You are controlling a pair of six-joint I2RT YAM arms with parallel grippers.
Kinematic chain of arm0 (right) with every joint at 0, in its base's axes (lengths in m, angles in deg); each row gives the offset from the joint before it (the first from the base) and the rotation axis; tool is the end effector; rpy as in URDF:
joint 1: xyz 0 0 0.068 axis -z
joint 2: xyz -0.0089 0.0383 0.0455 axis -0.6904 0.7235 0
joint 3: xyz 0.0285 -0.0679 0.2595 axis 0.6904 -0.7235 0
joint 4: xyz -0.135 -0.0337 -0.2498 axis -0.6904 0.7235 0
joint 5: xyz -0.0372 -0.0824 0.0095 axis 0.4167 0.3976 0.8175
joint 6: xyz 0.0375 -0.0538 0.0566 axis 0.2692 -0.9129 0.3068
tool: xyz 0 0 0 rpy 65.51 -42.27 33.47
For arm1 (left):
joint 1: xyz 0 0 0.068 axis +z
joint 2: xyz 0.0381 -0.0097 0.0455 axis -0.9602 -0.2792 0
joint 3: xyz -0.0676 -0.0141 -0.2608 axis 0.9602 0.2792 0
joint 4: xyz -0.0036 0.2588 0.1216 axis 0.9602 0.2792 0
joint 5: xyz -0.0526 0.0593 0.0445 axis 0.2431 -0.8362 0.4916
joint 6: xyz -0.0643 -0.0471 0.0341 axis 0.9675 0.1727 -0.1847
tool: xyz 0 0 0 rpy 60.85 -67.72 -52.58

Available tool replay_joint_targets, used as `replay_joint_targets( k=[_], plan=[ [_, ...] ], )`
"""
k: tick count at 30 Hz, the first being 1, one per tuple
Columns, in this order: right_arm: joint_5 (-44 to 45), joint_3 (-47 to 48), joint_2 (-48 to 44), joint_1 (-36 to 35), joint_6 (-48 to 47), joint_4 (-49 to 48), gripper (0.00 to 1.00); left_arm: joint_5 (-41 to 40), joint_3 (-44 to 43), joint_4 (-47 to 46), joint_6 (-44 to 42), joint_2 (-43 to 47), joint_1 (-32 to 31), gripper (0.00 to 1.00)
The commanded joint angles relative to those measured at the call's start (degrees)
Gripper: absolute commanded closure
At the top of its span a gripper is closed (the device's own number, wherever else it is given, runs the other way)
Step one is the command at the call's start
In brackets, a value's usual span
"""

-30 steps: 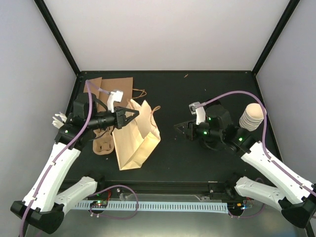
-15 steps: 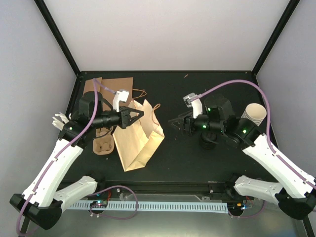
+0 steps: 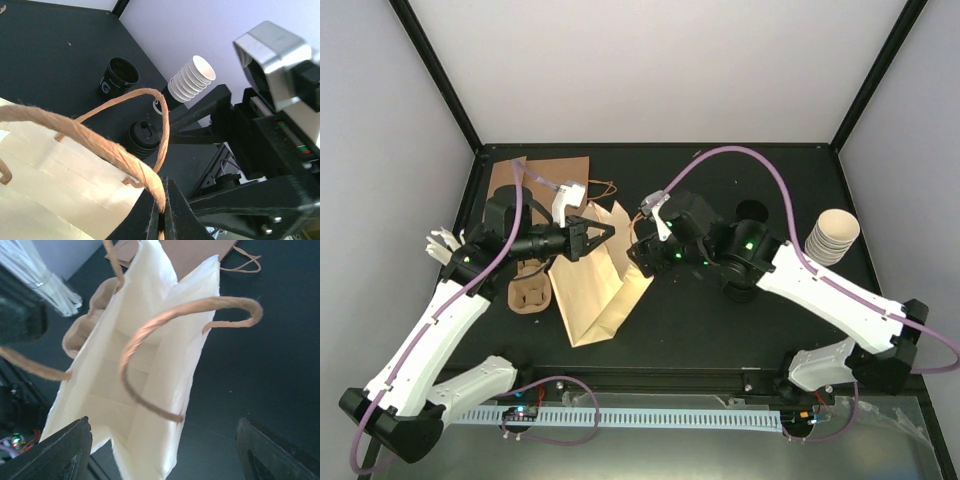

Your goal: Pack the takeout coffee

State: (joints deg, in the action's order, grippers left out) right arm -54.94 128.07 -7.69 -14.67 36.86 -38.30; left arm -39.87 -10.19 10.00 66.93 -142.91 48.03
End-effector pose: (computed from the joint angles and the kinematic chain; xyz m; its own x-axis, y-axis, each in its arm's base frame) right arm 0.1784 0.2818 0.3628 -0.6381 -0.3023 -0.7081 -0.6334 0.7290 0.2595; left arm 0.2038 -0.1507 0.3724 -0.6996 -0.0553 -0.7124 0.6012 0.4932 -0.6287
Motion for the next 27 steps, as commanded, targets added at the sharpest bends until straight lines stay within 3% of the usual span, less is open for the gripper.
replay_joint_targets(
  k=[1, 11, 13, 15, 16, 25, 27],
  plan=[
    [7.2, 3.0, 3.1, -1.7, 0.6, 0.4, 0.19, -0.9, -2.7, -1.0, 0.2, 0.5, -0.5, 0.99],
    [15.8, 5.4, 8.5, -2.0, 3.7, -3.3, 0.24, -1.3, -2.9, -0.7, 0.1, 0.8, -0.5, 0.99],
    [21.8, 7.4, 9.3, -2.0, 5.0, -0.7, 0.32, -1.8, -3.2, -0.1, -0.1, 0.9, -0.5, 0.98],
    [25.8, 8.1, 9.3, -1.8, 6.1, 1.5, 0.55, -2.6, -3.5, 0.8, -0.7, 1.1, -0.5, 0.98],
    [26.7, 8.1, 9.1, -1.7, 6.2, 2.2, 0.62, -3.1, -3.6, 1.3, -1.0, 1.3, -0.5, 0.98],
    [23.7, 3.4, 3.7, 2.0, 7.7, 3.0, 0.7, -6.4, -5.4, 5.3, -2.2, 1.4, -0.5, 0.98],
    [23.8, 2.4, 2.7, 2.7, 7.8, 2.8, 0.8, -7.0, -6.2, 6.4, -2.4, 1.5, -0.5, 0.97]
  ],
)
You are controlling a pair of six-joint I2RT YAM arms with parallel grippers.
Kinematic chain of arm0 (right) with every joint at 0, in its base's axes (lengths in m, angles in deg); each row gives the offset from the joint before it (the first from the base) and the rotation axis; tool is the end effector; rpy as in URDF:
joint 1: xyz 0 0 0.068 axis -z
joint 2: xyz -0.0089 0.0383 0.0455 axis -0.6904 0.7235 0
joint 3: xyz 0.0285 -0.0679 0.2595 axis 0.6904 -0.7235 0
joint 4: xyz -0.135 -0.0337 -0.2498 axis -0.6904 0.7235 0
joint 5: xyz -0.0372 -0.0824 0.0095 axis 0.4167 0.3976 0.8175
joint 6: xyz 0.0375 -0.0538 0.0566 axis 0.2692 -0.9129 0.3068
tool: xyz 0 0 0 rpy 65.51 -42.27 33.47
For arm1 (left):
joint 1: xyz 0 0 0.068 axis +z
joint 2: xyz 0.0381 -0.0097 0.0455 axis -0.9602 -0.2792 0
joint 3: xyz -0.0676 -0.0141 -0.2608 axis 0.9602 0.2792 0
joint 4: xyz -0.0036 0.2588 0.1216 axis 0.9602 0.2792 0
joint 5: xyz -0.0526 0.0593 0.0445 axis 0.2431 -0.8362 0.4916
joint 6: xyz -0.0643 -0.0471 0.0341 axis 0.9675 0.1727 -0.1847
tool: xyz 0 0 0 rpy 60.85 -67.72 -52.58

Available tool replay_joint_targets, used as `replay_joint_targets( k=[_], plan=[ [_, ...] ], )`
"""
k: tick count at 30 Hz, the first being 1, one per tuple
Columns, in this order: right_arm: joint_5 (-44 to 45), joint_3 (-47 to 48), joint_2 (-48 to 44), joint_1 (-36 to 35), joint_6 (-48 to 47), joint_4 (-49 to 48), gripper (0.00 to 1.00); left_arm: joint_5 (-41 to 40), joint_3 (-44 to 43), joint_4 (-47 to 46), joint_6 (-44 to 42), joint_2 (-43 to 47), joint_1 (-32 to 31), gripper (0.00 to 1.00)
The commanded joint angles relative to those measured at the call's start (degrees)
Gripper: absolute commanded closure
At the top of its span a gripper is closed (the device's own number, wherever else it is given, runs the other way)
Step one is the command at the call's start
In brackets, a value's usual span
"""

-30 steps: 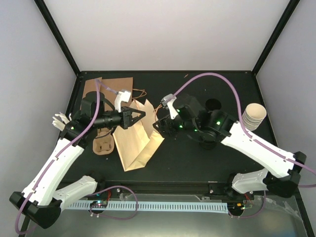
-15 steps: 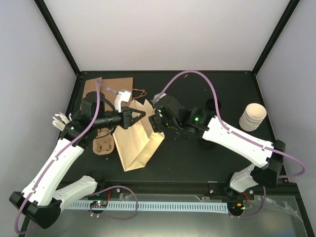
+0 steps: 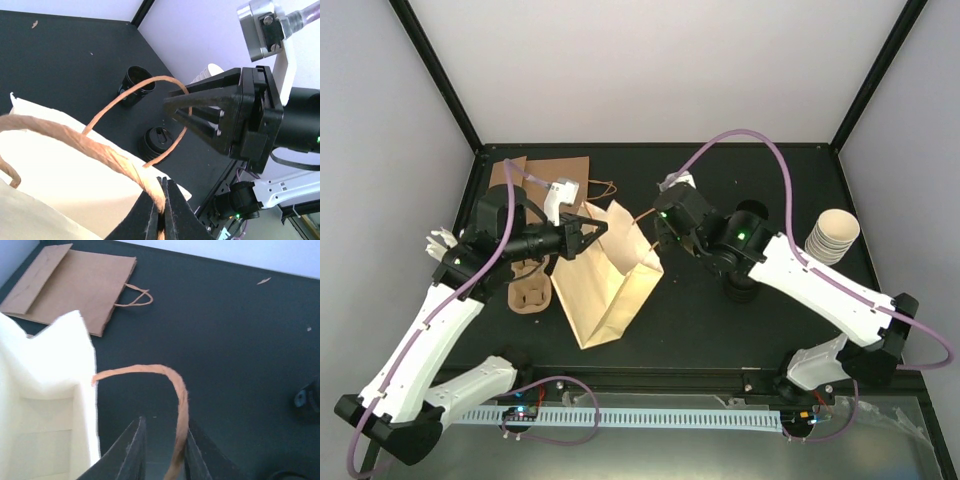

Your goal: Pack the takeout coffee

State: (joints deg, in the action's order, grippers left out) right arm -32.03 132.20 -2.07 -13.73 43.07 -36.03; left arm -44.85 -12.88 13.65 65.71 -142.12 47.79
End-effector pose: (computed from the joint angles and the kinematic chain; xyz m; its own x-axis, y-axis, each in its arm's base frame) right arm 0.2162 0.2760 0.3588 -0.6188 -0.1611 -0.7688 -0.3354 0.9392 0.0731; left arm 0.2001 -0.1440 0.3839 -0.6732 -0.0726 -0.7359 0.5836 0.5591 -0.5890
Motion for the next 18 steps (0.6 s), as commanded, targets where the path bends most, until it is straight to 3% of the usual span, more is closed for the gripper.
replay_joint_targets(
  k=[1, 5, 10, 18],
  plan=[
    [1.1, -2.0, -3.3, 2.1, 1.6, 0.5, 0.84, -2.3, -3.9, 3.4, -1.3, 0.7, -0.2, 0.96],
    [1.3, -2.2, -3.7, 3.7, 1.3, 1.1, 0.98, -4.1, -5.2, 5.9, -1.8, 0.8, -0.3, 0.95],
    [1.2, -1.8, -4.2, 4.4, -0.5, 1.4, 0.99, -7.6, -5.3, 8.1, -1.3, 1.5, -0.3, 0.94],
    [1.0, -3.8, -8.3, 4.4, -3.4, 0.1, 0.98, -20.4, -6.6, 14.5, -1.0, 2.3, -0.3, 0.9]
  ],
)
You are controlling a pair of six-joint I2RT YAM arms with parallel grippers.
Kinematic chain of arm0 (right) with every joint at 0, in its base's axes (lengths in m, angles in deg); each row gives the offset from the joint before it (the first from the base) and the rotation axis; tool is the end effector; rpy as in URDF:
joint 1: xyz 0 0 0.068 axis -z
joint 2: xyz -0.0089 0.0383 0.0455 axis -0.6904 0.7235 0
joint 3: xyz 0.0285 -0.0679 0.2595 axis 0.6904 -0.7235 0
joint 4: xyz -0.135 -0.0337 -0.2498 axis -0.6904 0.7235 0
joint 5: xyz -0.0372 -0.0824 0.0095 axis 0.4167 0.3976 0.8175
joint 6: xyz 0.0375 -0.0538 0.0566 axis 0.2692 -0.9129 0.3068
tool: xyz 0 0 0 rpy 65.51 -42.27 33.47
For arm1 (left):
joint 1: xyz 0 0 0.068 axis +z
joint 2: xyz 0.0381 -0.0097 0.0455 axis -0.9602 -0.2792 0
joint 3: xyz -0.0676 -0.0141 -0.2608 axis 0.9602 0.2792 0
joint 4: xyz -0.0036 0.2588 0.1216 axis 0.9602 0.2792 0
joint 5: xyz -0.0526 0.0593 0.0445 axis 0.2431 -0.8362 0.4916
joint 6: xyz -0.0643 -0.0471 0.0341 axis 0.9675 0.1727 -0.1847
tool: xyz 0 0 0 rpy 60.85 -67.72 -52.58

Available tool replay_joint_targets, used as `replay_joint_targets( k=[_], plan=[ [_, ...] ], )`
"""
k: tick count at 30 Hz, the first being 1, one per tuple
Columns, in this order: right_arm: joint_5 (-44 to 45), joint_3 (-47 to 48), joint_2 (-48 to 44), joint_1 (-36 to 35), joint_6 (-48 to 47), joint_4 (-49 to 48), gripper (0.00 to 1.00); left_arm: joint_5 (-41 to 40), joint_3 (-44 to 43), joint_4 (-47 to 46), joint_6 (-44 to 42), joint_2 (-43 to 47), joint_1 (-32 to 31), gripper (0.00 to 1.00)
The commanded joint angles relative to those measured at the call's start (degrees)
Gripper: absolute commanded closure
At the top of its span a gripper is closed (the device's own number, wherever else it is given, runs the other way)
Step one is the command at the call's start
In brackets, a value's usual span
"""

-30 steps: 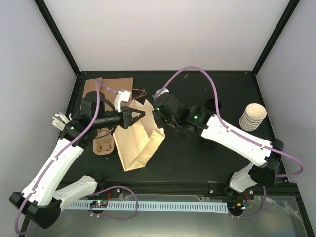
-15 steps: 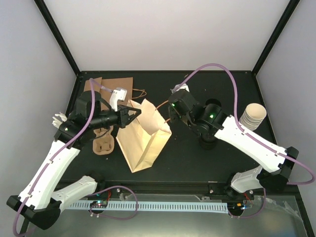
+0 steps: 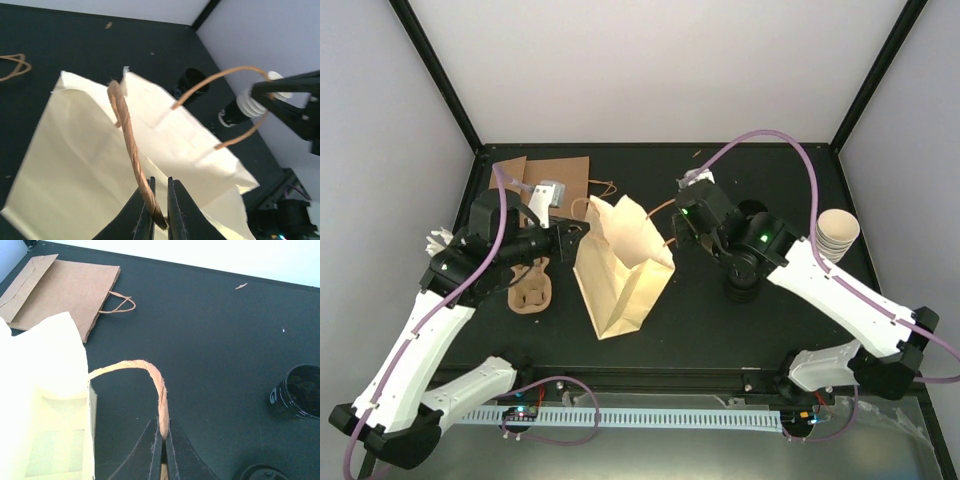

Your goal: Pack the takeout coffee

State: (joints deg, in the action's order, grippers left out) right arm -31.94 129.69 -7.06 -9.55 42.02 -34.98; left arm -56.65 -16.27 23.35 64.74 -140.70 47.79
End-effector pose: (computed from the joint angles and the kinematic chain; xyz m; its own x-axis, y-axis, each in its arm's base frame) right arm 0.2215 0.2402 0.3687 -0.6118 -0.1175 -0.7822 -0.2775 0.9579 0.0731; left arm 0.1931 -0.1250 0.3867 -0.6754 -0.1001 -0.7306 0.4551 0.7230 -0.5198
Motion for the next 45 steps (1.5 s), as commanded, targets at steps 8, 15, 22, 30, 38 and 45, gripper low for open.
replay_joint_targets(
  k=[8, 15, 22, 30, 38, 45],
  plan=[
    [5.0, -4.0, -5.4, 0.2, -3.0, 0.6, 0.95, -17.9, -3.8, 8.8, -1.7, 0.9, -0.2, 0.91],
    [11.7, -3.0, -5.5, 0.3, -2.4, 5.0, 0.93, -23.8, -5.3, 12.5, -3.6, -0.1, -0.2, 0.91],
    [14.9, -2.6, -5.8, 1.0, -1.8, 7.6, 0.9, -28.1, -6.4, 14.3, -4.6, -1.0, -0.1, 0.91],
    [14.4, -3.4, -5.7, 2.4, -1.8, 8.4, 0.87, -27.3, -5.8, 13.3, -4.9, -1.8, -0.1, 0.91],
    [5.9, -4.6, -6.3, 2.4, -4.5, 3.4, 0.78, -7.4, -1.0, 0.7, -2.2, -2.2, -0.1, 0.9],
    [4.3, -4.2, -6.5, 2.5, -5.5, 3.1, 0.77, -3.4, 0.5, -3.9, -0.1, -4.0, -0.1, 0.89]
  ],
)
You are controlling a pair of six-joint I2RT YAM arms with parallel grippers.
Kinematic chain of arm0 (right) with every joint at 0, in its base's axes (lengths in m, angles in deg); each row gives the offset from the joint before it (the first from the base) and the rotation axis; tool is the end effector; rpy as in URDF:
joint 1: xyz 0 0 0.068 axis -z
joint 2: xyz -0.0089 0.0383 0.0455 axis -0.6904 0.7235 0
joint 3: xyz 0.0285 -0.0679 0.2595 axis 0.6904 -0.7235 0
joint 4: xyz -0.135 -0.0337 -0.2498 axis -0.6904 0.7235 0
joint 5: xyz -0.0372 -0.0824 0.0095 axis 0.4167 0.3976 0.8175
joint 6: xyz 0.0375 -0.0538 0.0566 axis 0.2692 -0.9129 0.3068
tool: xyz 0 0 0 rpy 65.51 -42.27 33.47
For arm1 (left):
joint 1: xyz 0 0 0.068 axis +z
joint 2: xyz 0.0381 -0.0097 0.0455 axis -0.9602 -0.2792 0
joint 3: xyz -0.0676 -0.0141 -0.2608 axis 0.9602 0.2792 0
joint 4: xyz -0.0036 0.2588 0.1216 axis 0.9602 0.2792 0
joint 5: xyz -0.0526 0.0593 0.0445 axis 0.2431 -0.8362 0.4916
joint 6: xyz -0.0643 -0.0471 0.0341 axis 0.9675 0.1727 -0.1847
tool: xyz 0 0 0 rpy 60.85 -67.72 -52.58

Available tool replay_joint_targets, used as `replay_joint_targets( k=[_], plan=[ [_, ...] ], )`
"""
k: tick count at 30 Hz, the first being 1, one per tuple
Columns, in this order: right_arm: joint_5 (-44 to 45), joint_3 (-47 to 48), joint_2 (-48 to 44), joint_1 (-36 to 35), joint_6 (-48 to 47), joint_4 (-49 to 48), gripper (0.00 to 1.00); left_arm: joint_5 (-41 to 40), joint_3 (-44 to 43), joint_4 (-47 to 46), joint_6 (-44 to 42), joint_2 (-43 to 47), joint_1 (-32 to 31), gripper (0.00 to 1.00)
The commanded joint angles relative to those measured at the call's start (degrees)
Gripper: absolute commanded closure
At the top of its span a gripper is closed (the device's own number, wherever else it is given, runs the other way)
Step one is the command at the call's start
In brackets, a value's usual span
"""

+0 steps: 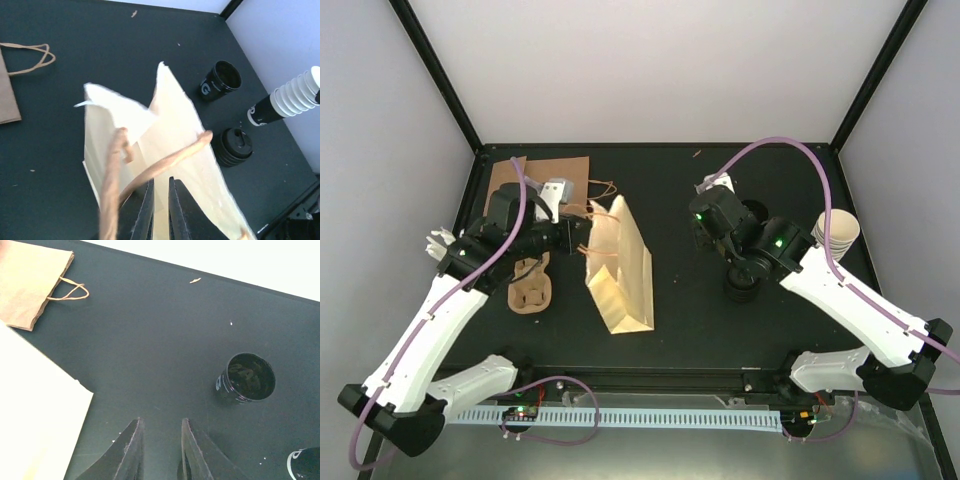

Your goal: Pack the takeout coffee

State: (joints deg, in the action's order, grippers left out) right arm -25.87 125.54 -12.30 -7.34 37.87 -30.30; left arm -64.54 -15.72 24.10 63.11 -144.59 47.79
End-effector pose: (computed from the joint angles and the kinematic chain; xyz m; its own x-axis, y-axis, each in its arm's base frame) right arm 0.2147 0.2007 0.3638 -0.5953 -0.1943 -0.7797 -0.2115 0.9740 -0.0813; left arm 0.2155 -0.1247 0.3650 -0.6894 -0.0838 -0.7195 0.3587 0.8234 -0.4396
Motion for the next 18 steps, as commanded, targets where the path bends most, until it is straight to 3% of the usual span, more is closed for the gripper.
replay_joint_targets(
  k=[1, 11, 18],
  plan=[
    [-2.5, -0.1, -1.5, 0.2, -1.7, -1.7, 0.77, 4.5, 0.0, -4.7, 1.4, 0.1, -0.1, 0.88],
    [-12.5, -0.8, -3.5, 0.3, -3.5, -5.9, 0.65, 2.8, -0.6, -2.4, 1.3, 2.2, -0.1, 0.73],
    [-14.8, -1.3, -3.7, 0.2, -3.6, -7.0, 0.58, 2.2, -0.1, 0.9, 1.4, 4.6, -0.1, 0.6]
  ],
)
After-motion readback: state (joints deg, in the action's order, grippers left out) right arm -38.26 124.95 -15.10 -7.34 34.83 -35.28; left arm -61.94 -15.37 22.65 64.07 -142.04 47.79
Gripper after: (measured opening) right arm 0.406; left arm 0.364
